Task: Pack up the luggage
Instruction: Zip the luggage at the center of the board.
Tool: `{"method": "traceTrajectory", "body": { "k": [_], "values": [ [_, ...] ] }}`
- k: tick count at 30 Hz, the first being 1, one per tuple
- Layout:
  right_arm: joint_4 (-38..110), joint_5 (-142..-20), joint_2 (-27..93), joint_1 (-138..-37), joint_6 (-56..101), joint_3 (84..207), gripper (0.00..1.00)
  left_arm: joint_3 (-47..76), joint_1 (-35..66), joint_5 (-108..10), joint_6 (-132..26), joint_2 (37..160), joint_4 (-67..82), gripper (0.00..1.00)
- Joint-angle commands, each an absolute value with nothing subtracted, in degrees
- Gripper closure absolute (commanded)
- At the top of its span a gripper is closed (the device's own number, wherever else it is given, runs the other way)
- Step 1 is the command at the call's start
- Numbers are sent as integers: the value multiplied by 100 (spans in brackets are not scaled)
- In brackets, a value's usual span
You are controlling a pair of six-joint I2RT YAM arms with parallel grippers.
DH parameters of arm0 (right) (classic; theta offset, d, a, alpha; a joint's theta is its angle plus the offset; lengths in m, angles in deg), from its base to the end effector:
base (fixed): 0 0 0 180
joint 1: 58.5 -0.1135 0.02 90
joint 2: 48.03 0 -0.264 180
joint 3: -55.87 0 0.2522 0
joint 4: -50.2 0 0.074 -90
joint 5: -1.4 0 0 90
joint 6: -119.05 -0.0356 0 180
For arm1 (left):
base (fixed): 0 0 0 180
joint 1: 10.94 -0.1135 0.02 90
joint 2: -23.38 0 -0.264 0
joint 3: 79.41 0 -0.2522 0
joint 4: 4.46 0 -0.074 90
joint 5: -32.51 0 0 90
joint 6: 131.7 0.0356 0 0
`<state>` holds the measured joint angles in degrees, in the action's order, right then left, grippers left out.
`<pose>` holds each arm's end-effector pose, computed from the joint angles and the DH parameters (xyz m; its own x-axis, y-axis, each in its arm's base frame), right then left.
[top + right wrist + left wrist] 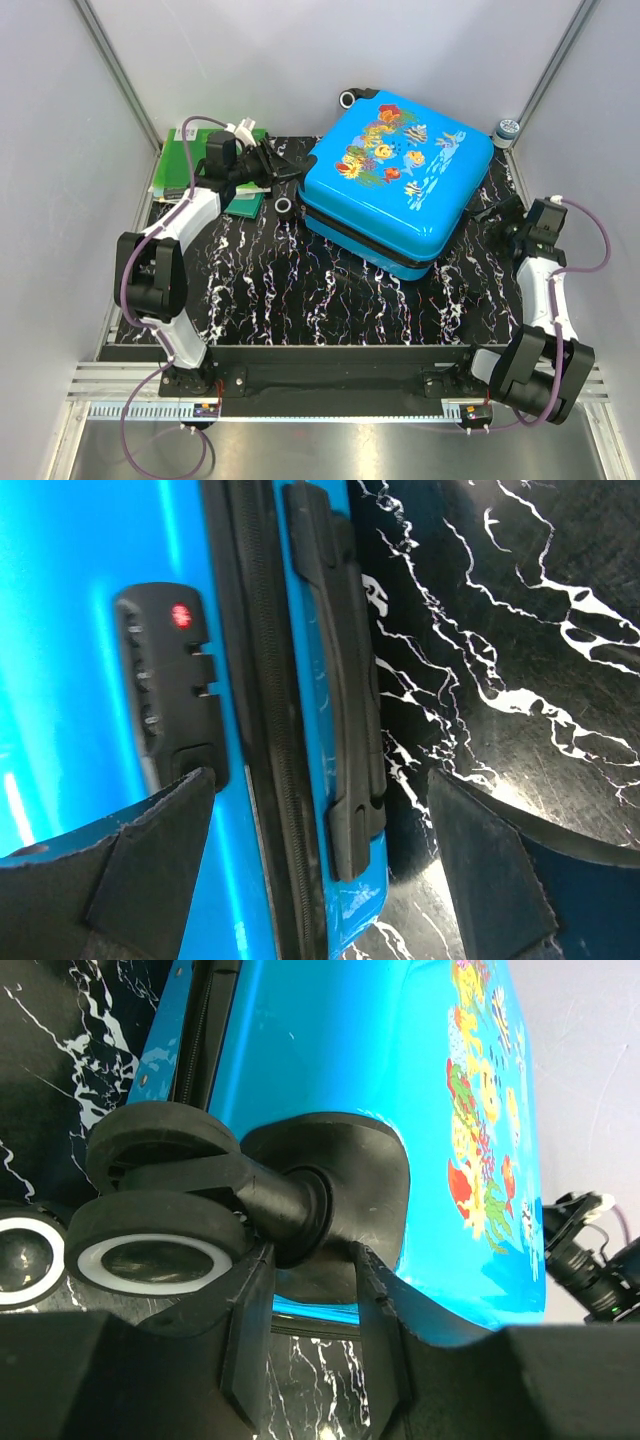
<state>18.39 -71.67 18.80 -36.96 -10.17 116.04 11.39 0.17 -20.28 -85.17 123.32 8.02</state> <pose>0.2375 -0.0826 0.2597 -0.3603 0.7925 -0.4920 0.4737 0.6098 0.6354 0.3956 -0.0996 0.2862 -0.7615 -0.4088 -0.5029 0.2410 0.5417 -0.8053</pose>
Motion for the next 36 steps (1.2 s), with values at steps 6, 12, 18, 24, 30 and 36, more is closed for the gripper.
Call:
{"method": "traceTrajectory", "body": {
  "k": [6, 12, 18, 24, 30, 36],
  "values": [
    [2667, -6303, 1868, -3679, -1383, 11130, 7, 1967, 645, -1926, -8864, 12164, 104, 100],
    [3010, -6012, 2272, -3679, -1436, 11111, 8, 2205, 804, -1952, -8908, 11979, -107, 100],
    [3152, -5994, 2615, -3679, -1358, 11349, 9, 2407, 953, -2023, -8995, 11769, -291, 100],
    [3143, -6038, 2440, -3679, -1340, 11314, 9, 2460, 761, -2101, -8873, 11444, 173, 93],
    [3081, -6047, 2071, -3679, -1313, 11094, 9, 2425, 287, -2654, -8276, 10767, 1377, 53],
    [3029, -6258, 1746, -3679, -1287, 10936, 9, 2320, -136, -3041, -7950, 10397, 1914, 36]
  ]
}}
